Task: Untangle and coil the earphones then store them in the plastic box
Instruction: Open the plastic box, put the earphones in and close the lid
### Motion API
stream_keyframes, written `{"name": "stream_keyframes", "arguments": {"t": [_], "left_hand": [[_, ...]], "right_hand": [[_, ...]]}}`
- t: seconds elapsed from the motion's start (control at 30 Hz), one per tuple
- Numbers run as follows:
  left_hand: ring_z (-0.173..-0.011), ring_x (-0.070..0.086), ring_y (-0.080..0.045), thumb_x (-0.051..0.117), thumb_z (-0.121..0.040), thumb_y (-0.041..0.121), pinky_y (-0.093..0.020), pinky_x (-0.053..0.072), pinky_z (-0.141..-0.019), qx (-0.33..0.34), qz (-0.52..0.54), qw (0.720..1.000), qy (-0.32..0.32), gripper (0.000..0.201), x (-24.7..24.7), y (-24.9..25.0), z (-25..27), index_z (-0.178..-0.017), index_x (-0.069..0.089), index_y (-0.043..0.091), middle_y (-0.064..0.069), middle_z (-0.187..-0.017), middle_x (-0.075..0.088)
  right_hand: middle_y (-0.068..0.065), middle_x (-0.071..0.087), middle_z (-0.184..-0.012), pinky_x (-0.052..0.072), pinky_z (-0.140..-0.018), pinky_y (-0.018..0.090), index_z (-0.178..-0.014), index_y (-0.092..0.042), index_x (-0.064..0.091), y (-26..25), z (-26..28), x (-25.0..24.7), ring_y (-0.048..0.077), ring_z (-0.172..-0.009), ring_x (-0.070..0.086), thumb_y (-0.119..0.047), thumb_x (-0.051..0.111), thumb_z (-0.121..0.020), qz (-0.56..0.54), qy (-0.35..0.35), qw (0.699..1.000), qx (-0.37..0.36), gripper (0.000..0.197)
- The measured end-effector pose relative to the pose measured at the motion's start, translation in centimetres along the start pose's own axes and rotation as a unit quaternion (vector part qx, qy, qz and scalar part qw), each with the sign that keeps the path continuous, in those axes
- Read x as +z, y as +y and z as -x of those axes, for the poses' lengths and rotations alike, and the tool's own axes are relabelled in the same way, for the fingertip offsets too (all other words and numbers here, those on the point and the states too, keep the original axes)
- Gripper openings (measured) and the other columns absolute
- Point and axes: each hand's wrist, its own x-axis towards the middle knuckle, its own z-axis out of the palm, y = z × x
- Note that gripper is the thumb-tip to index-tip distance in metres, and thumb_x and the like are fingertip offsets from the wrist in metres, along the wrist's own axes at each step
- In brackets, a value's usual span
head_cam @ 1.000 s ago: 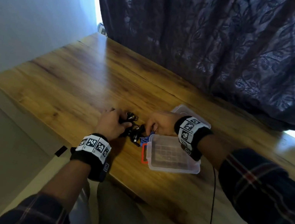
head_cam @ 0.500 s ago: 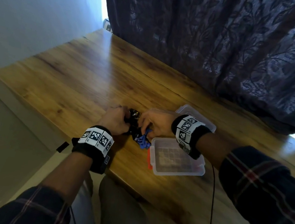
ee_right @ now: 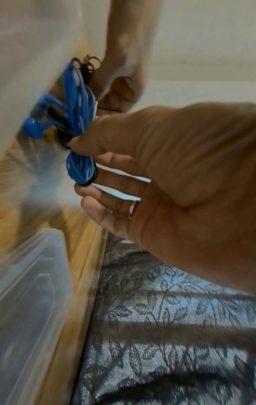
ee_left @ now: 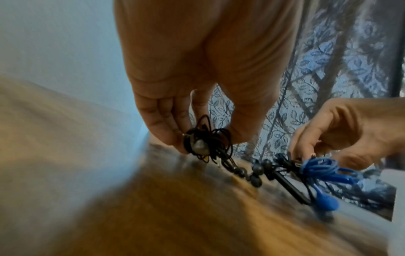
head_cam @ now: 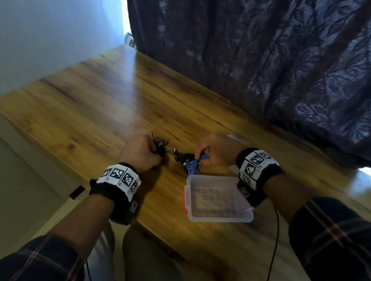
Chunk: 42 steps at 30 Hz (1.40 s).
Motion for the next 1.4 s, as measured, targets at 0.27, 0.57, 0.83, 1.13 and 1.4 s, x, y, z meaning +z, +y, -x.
{"name": "stream_keyframes", "arguments": {"t": [0.27,0.57,0.83,1.13,1.4], "left_hand": [[-0.089,0.064,-0.015,0.078,-0.079,0.019,-0.027,0.051,-0.073,0.004,0.197,0.979,0.051,0.02,-2.5,1.3,2.1,-0.088,0.059,0.02,0.004,-0.09,0.065],[-0.069,0.067,-0.001,0.073,-0.083,0.007,-0.02,0.055,-0.062,0.038,0.358,0.933,0.023,0.018,-2.2,6.1,10.7,-0.089,0.06,0.019,0.0,-0.088,0.068],[-0.076,0.066,-0.007,0.074,-0.084,0.016,-0.023,0.055,-0.062,0.026,0.263,0.964,-0.009,0.019,2.9,8.0,12.8,-0.089,0.056,0.021,0.004,-0.086,0.065],[-0.091,0.062,-0.022,0.068,-0.086,0.025,-0.033,0.05,-0.068,0.072,0.064,0.995,0.01,0.024,6.9,9.4,13.6,-0.103,0.053,0.015,-0.005,-0.109,0.06],[-0.101,0.066,-0.027,0.058,-0.094,0.032,-0.036,0.05,-0.086,0.109,-0.122,0.987,0.011,0.032,7.9,11.0,13.5,-0.114,0.054,0.007,-0.011,-0.113,0.064]], "right_hand": [[-0.007,0.073,-0.085,0.054,-0.073,0.028,-0.089,-0.021,0.077,-1.6,6.3,-2.4,0.005,-0.077,0.066,-0.013,0.08,-0.077,-0.142,0.155,0.976,0.052,0.015],[-0.019,0.075,-0.08,0.054,-0.066,0.012,-0.087,-0.023,0.077,-5.2,16.4,0.8,-0.004,-0.073,0.07,-0.019,0.079,-0.083,-0.287,0.243,0.908,0.184,0.006],[-0.009,0.076,-0.077,0.057,-0.065,0.026,-0.08,-0.022,0.077,-5.1,17.2,5.5,0.006,-0.073,0.071,-0.024,0.081,-0.082,-0.371,0.292,0.826,0.309,0.004],[-0.011,0.069,-0.073,0.055,-0.07,0.032,-0.076,-0.023,0.067,-6.6,14.9,7.6,0.01,-0.076,0.065,-0.033,0.068,-0.086,-0.182,0.293,0.863,0.368,0.014],[0.0,0.067,-0.081,0.026,-0.079,0.036,-0.077,-0.022,0.069,-7.3,13.4,8.4,0.023,-0.093,0.053,-0.039,0.06,-0.089,-0.008,0.266,0.875,0.405,0.023]]}}
